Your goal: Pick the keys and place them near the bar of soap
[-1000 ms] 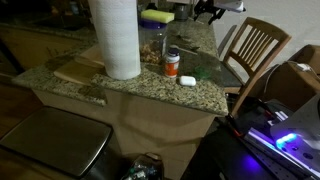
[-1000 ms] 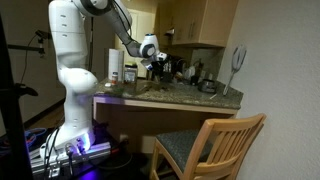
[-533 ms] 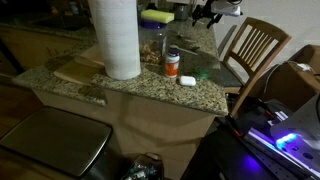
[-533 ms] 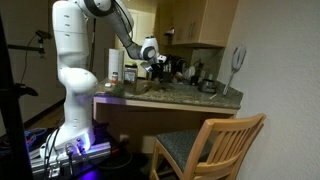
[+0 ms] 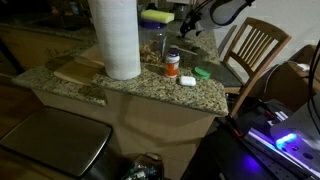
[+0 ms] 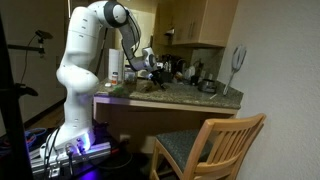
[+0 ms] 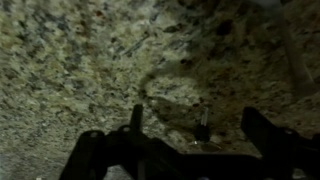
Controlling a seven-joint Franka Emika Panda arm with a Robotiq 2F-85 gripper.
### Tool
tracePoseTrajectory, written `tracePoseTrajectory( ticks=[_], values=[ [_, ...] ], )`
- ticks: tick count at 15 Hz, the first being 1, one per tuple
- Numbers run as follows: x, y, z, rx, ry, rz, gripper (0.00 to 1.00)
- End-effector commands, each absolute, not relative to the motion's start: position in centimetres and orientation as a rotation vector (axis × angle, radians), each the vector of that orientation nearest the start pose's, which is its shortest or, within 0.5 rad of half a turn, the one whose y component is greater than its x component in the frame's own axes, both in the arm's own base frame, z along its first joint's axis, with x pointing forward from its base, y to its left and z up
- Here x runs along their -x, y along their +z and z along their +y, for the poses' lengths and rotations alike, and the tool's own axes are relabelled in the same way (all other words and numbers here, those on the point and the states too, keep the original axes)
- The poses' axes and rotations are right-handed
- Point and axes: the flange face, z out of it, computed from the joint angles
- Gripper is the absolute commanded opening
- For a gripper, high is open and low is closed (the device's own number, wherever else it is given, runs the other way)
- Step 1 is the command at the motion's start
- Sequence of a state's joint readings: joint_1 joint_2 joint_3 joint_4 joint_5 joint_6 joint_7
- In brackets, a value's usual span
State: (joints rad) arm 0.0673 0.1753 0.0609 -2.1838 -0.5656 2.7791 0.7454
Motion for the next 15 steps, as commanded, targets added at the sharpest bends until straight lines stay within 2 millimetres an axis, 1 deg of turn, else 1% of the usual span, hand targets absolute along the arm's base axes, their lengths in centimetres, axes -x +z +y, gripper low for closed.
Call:
tracePoseTrajectory(
  ticks=[1, 2, 3, 7, 12, 13, 14, 15],
  values=[
    [-58.0, 34.6, 10.2, 3.131, -0.794, 0.204, 1.0],
    [-58.2, 34.4, 10.4, 3.13, -0.794, 0.202, 1.0],
    [-58.4, 34.6, 10.3, 3.137, -0.812, 0.191, 1.0],
    [-58.5, 34.7, 10.3, 3.096, -0.851, 0.236, 1.0],
    [-58.9, 35.5, 10.0, 3.05, -0.978, 0.291, 1.0],
    [-58.8, 35.3, 10.1, 3.041, -0.96, 0.333, 1.0],
    [-58.3, 34.6, 10.5, 3.032, -0.887, 0.384, 1.0],
    [-57.9, 33.8, 11.2, 2.973, -0.82, 0.411, 1.0]
  ],
)
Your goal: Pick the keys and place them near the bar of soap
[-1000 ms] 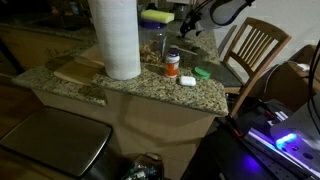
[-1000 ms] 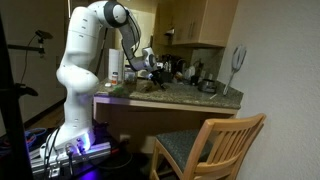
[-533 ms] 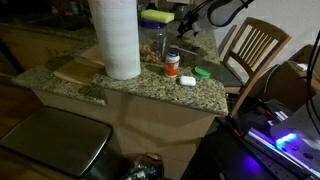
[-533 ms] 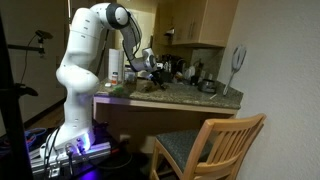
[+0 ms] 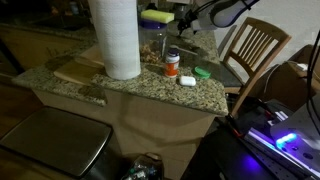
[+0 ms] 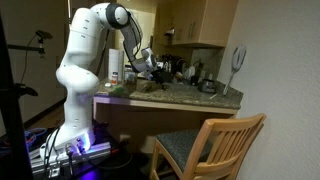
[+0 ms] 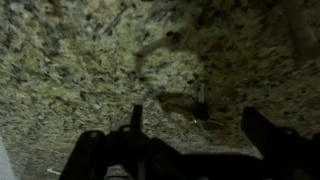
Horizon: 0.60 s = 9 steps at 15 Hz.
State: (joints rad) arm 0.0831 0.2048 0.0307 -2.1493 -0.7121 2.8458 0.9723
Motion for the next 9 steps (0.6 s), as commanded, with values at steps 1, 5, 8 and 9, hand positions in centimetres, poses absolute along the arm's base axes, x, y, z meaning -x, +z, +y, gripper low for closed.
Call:
tracePoseTrajectory(
  ticks=[1, 5, 8, 9],
  values=[
    [-58.5, 34.9, 10.5, 3.027, -0.884, 0.395, 1.0],
    [-58.3, 34.3, 11.7, 2.99, -0.831, 0.447, 1.0],
    [-58.7, 35.1, 10.8, 2.974, -0.903, 0.62, 1.0],
    [-58.9, 35.5, 10.3, 2.972, -0.958, 0.661, 1.0]
  ],
)
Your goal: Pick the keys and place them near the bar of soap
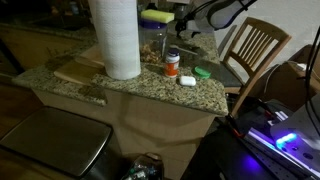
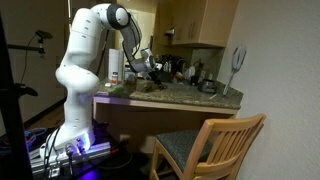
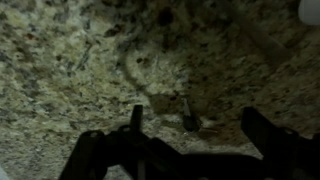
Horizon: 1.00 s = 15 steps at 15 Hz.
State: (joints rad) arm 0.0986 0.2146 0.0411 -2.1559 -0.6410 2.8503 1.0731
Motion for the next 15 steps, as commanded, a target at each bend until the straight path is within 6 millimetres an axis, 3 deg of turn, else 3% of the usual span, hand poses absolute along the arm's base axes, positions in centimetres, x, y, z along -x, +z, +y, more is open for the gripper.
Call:
tracePoseTrajectory(
  ticks=[1, 4, 8, 9, 12, 15],
  values=[
    [-59.1, 35.7, 10.0, 2.979, -1.004, 0.674, 1.0],
    [-59.5, 36.0, 9.4, 2.965, -1.123, 0.803, 1.0],
    [-58.5, 34.4, 11.6, 2.847, -0.945, 0.789, 1.0],
    [-60.7, 37.2, 8.3, 2.774, -0.971, 0.805, 1.0],
    [-61.4, 37.9, 8.7, 2.632, -0.84, 0.885, 1.0],
    [-64.7, 40.6, 8.0, 2.536, -0.643, 0.976, 1.0]
  ],
)
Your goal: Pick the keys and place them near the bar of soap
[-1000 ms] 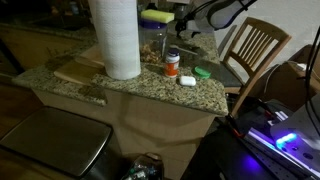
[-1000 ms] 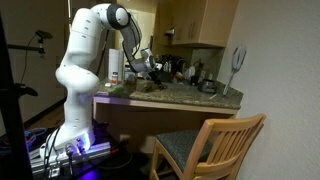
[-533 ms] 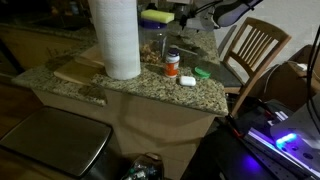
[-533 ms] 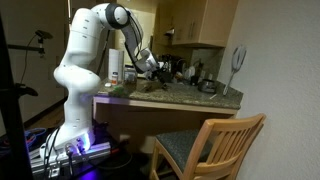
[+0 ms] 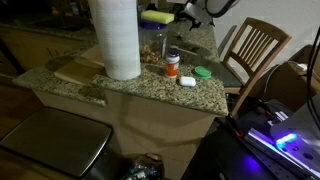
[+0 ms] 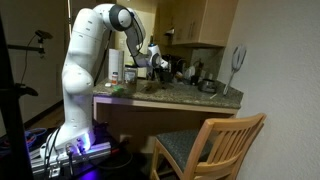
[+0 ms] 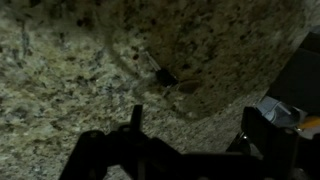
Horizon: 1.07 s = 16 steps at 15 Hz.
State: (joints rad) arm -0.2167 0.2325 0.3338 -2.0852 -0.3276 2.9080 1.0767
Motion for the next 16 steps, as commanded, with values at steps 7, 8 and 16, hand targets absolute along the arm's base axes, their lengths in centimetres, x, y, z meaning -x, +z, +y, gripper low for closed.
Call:
tracePoseTrajectory(
  ticks=[7, 8, 16],
  values=[
    [-63.8, 38.0, 7.5, 2.743, -0.824, 0.895, 1.0],
    [-64.2, 37.2, 7.2, 2.799, -0.872, 0.88, 1.0],
    [-67.0, 28.9, 10.7, 3.05, -1.025, 0.62, 1.0]
  ],
)
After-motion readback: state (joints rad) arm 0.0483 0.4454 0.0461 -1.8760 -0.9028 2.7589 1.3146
